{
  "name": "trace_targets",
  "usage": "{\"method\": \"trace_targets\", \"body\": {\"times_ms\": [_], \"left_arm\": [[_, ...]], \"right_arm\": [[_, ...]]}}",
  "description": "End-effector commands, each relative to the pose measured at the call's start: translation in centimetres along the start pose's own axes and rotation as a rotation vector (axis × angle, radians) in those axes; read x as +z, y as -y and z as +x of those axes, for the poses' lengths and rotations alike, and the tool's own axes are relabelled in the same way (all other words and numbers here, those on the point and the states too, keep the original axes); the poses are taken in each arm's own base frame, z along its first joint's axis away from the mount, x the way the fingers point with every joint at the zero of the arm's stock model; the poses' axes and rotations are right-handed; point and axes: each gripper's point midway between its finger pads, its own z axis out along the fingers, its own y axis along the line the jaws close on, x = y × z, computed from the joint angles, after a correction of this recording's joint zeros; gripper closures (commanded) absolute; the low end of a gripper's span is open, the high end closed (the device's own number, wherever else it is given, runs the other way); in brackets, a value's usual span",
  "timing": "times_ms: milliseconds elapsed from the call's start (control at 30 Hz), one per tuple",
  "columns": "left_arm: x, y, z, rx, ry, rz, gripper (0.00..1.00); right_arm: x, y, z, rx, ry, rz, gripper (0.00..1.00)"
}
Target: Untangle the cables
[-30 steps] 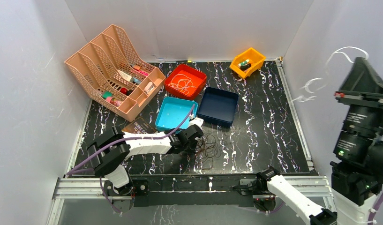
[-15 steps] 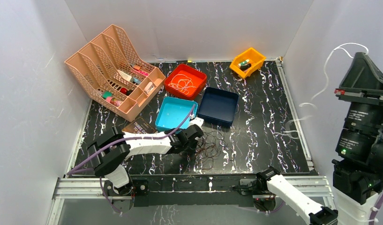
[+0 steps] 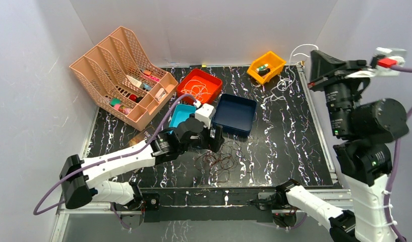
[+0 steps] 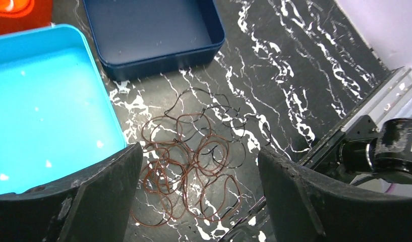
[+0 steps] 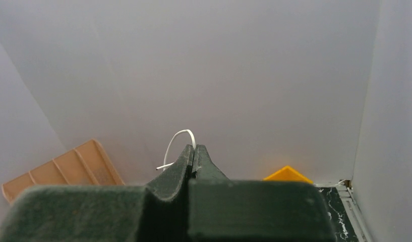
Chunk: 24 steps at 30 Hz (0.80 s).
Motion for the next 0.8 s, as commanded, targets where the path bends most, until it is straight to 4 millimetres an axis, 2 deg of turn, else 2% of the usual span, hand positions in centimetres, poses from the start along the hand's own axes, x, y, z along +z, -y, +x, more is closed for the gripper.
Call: {"method": "trace_targets", "body": {"times_ms": [0,233,500,633,767], "left_arm": [[-3.1,0.5,-3.4,0.07,0.085,0.041,0.16],[-6.6,2.8,-8.4,0.178,0.3,0.195,0.14],[-9.0,7.4,-14.4,0.33,0.591,0.392,0.11],[-9.4,8.0,-16.5,0.352,0.703,0.393,0.1],[-9.3,8.1,-17.4,0.418,0.783,0.372,0.1]], "right_arm": [[0.7,-2.6,1.6,0.035,-0.061,-0.118,1.0],[1.2,-5.0,4.3,0.058,-0.155,-0.228,1.0],[0.9,-7.8,6.7,0.158,-0.238,-0.352,1.0],[1.0,-8.5,8.6,0.27,-0.283,-0.353,1.0],[1.2,-9.0,10.2,0.376,-0.322,-0.343,1.0]]}}
